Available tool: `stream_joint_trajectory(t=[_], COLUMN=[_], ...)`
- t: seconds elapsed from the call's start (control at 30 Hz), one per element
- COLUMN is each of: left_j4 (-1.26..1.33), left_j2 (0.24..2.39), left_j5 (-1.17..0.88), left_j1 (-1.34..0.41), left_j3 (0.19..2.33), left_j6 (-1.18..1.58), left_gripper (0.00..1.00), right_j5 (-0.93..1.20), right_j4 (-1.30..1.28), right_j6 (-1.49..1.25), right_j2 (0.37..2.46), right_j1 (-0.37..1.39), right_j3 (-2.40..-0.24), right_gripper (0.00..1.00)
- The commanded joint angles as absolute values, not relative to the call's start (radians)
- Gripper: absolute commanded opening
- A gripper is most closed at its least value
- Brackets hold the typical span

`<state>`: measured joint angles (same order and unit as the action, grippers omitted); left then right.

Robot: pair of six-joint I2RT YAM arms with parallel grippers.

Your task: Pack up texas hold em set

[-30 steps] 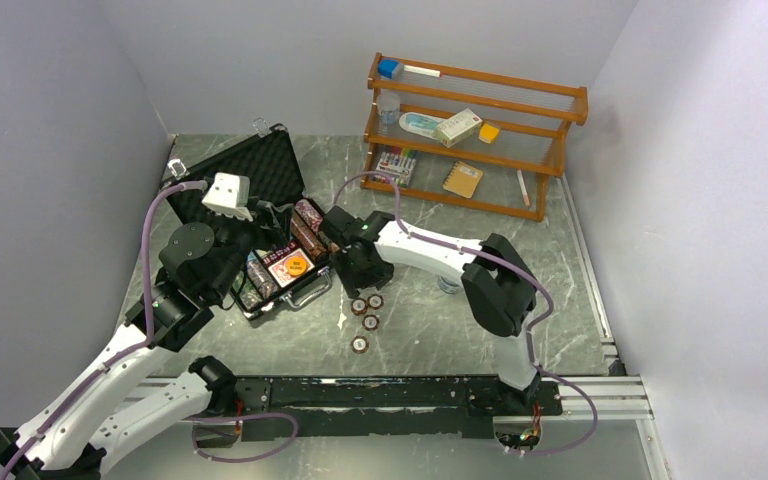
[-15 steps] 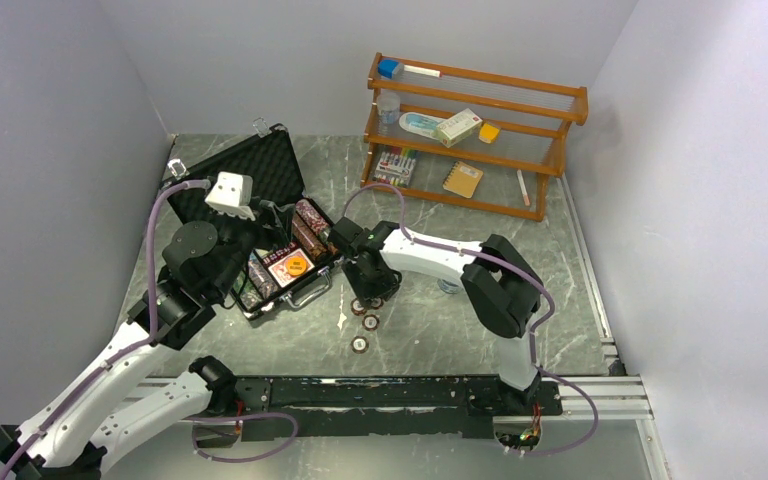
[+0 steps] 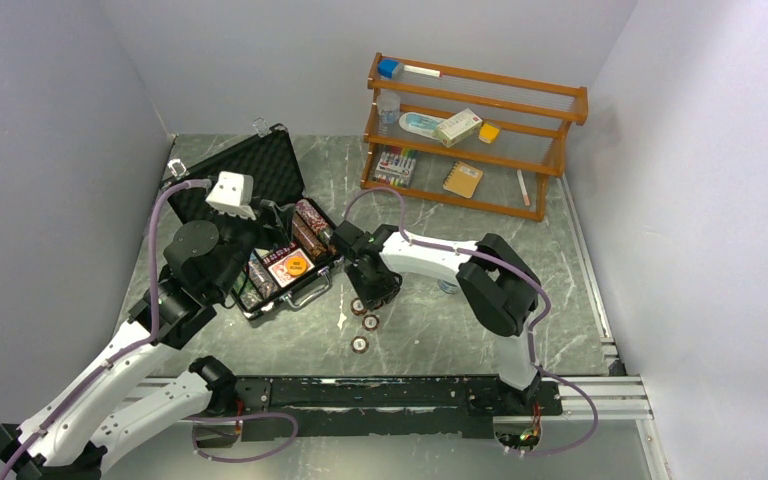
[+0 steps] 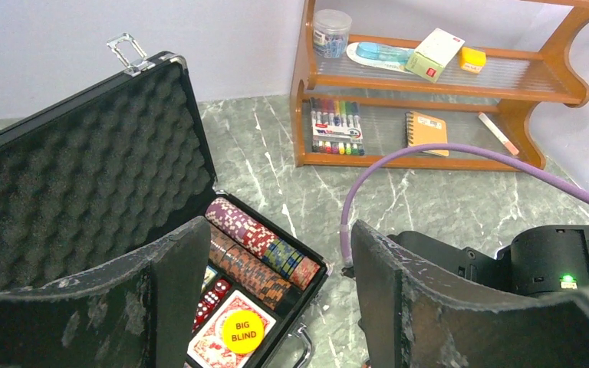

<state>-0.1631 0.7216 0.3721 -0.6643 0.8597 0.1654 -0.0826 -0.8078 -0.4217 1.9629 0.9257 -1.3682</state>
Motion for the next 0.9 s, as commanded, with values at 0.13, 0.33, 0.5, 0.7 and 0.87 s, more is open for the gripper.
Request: stream_joint_trajectory(t=[0.13, 0.33, 0.5, 0.7, 0.87], left_j4=[-0.157, -0.158, -0.157, -0.157, -0.159], left_j2=[0.729, 0.729, 0.731, 0.729, 0.732], left_j5=[0.388, 0.39, 0.391, 0.393, 0.396], left_j1=[-0.659, -0.659, -0.66, -0.66, -0.66], left_j3=[0.855, 0.855, 0.856, 0.854, 0.857], left_j6=[0.169, 0.167, 0.167, 0.166, 0.166], left_gripper=[0.72, 0.72, 0.72, 0.72, 0.72], right_j5=[-0.099, -0.113, -0.116, -0.096, -0.056], right_j4=[-0.785, -0.768, -0.747, -0.721, -0.721], right_j6=[-0.417, -0.427, -0.448, -0.461, -0.445], right_j2=[1.973, 1.986, 1.987, 1.993, 2.027], right_j1=[0.914, 0.908, 0.88, 0.851, 0.849], right_j3=[-1.345, -1.336, -1.321, -1.312, -1.332], right_gripper=[0.44, 0.51, 0.51, 0.52, 0.55])
